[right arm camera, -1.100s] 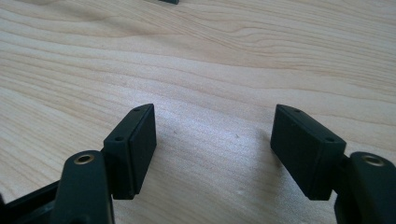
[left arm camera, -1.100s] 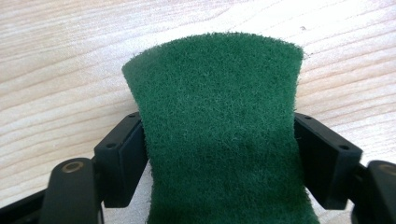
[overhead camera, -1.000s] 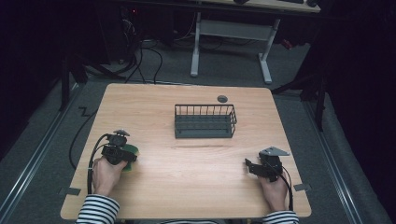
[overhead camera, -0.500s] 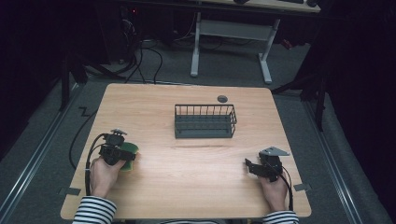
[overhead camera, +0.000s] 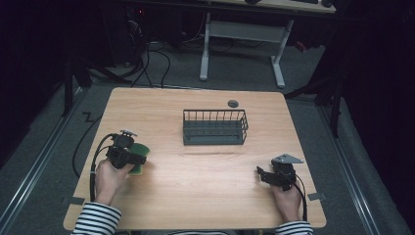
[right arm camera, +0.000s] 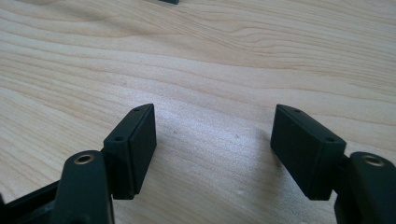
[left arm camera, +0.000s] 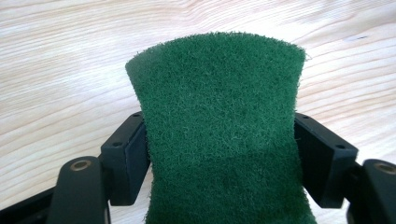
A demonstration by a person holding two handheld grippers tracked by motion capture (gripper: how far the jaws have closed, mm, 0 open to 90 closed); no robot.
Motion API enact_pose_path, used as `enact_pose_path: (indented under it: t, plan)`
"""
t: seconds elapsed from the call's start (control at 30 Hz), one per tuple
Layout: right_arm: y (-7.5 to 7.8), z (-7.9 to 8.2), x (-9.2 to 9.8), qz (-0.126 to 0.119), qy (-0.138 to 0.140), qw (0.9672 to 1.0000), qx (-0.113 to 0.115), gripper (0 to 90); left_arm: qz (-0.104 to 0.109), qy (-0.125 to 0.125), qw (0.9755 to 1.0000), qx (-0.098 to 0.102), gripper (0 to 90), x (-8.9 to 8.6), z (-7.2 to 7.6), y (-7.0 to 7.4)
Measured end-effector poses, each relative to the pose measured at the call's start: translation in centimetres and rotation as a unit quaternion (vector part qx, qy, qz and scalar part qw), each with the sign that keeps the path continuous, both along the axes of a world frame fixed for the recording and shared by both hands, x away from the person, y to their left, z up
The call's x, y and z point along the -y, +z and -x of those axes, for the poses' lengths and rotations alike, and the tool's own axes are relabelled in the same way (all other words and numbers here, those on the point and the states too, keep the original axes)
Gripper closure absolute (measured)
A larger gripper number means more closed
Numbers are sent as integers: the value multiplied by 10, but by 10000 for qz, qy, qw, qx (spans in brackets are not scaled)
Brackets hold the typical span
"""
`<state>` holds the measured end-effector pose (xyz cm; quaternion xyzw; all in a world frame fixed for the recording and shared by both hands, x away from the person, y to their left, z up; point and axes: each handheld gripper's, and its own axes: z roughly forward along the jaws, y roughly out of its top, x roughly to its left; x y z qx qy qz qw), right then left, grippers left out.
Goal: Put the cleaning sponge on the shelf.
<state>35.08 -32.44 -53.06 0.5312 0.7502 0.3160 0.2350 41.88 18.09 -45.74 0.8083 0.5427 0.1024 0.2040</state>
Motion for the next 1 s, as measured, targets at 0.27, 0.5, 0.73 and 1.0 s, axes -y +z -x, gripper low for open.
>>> enact_pose_path:
  t: [0.27, 0.5, 0.73, 1.0]
  plan:
    - [0, 0, 0, 0, 3, 10000, 2, 313, 23, -177, 9998, 40, 284, 12, -5, 13]
    - [0, 0, 0, 0, 3, 10000, 2, 313, 81, -386, 9992, 104, 283, 26, -11, 27]
    - [0, 0, 0, -1, 5, 10000, 1, 312, 124, -597, 9981, 105, 283, 42, -20, 41]
    - [0, 0, 0, 0, 2, 10000, 1, 312, 130, -786, 9966, 220, 283, 63, -30, 59]
